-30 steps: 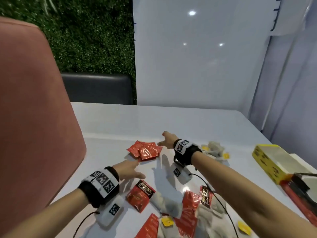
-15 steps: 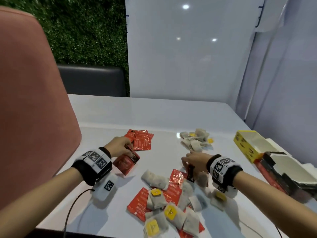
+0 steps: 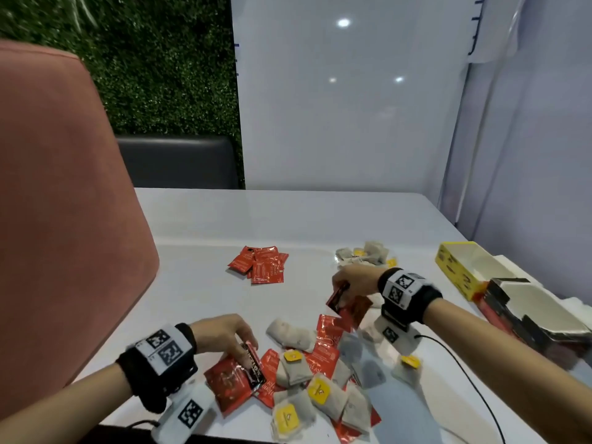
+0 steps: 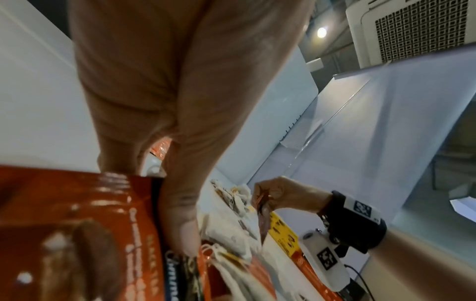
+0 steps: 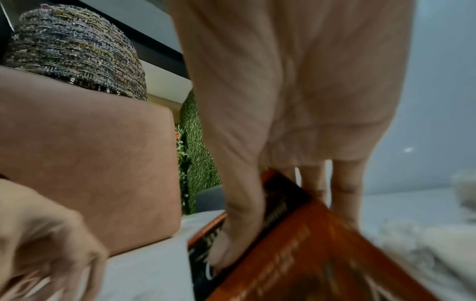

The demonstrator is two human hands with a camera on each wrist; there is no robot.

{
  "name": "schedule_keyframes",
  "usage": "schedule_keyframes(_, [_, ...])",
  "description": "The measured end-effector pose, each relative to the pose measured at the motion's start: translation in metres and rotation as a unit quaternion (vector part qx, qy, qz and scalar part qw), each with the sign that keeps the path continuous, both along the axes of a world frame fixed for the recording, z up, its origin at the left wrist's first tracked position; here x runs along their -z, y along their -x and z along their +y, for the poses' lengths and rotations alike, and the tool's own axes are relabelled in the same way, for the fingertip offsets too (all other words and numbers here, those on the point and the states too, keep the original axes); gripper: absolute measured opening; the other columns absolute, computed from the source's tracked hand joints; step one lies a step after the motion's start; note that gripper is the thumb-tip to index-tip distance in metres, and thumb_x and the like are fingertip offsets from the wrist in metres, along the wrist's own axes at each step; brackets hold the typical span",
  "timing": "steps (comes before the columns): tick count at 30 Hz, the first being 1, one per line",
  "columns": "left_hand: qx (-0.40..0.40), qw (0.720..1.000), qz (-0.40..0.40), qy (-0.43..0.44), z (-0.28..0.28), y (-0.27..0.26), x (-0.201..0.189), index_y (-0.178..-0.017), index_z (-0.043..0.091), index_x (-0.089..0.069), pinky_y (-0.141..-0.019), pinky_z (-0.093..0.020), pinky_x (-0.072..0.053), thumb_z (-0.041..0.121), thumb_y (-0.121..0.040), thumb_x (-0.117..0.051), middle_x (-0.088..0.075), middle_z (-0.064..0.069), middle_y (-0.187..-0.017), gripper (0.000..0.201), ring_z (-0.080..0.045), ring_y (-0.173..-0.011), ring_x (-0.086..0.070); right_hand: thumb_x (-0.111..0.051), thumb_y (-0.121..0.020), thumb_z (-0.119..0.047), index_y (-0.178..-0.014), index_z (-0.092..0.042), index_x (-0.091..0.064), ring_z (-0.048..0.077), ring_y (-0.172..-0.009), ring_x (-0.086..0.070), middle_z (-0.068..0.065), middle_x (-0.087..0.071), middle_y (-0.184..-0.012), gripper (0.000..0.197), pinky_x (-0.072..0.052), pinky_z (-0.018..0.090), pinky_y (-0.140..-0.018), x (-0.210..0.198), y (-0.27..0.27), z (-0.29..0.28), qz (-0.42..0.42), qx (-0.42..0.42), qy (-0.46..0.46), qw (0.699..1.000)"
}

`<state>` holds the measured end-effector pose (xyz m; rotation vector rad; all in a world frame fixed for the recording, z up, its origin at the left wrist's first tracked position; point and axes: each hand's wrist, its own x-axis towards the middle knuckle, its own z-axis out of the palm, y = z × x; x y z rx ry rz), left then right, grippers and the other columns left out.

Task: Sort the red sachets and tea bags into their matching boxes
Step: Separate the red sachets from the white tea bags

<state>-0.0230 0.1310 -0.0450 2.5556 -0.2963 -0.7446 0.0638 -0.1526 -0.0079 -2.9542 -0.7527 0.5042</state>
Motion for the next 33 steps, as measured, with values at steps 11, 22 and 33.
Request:
schedule_keyframes(11, [0.05, 0.993, -0.047, -0.101, -0.042, 0.0, 0.012, -0.113, 0.014, -0.058, -0.067, -0.019, -0.041, 0.019, -0.069, -0.08, -0.051, 0.003, -0.102, 0.05, -0.012, -0.093, -0.046, -0.083, -0.062, -0.018, -0.113, -0.013, -0.047, 0.027, -0.099, -0.061, 0.01, -0.063, -0.113, 0.063, -0.05, 0.032, -0.076, 0.033, 0.018, 0.028, 0.08, 0.027, -0.001, 0.996])
schedule_keyframes(22, [0.008, 1.0, 0.001, 0.021, -0.013, -0.022, -0.009, -0.082, 0.027, -0.061, -0.073, -0.021, -0.042, 0.028, -0.084, -0.066, -0.065, 0.002, -0.092, 0.005, -0.009, -0.085, -0.058, -0.076, -0.073, -0.015, -0.086, -0.016, -0.059, 0.015, -0.075, -0.054, -0.002, -0.059, -0.081, 0.021, -0.04, 0.018, -0.054, 0.012, 0.006, -0.001, 0.045, 0.037, -0.104, 0.993])
schedule_keyframes(33, [-0.177, 0.906, 0.036, 0.384, 0.012, -0.04, -0.031, -0.096, 0.008, -0.059, -0.065, -0.021, -0.054, 0.03, -0.063, -0.077, -0.068, -0.01, -0.095, 0.044, -0.016, -0.079, -0.067, -0.065, -0.085, -0.021, -0.089, -0.018, -0.06, 0.014, -0.077, -0.055, -0.002, -0.06, -0.089, 0.007, -0.035, 0.014, -0.057, -0.014, -0.005, -0.009, -0.067, 0.088, -0.228, 0.967])
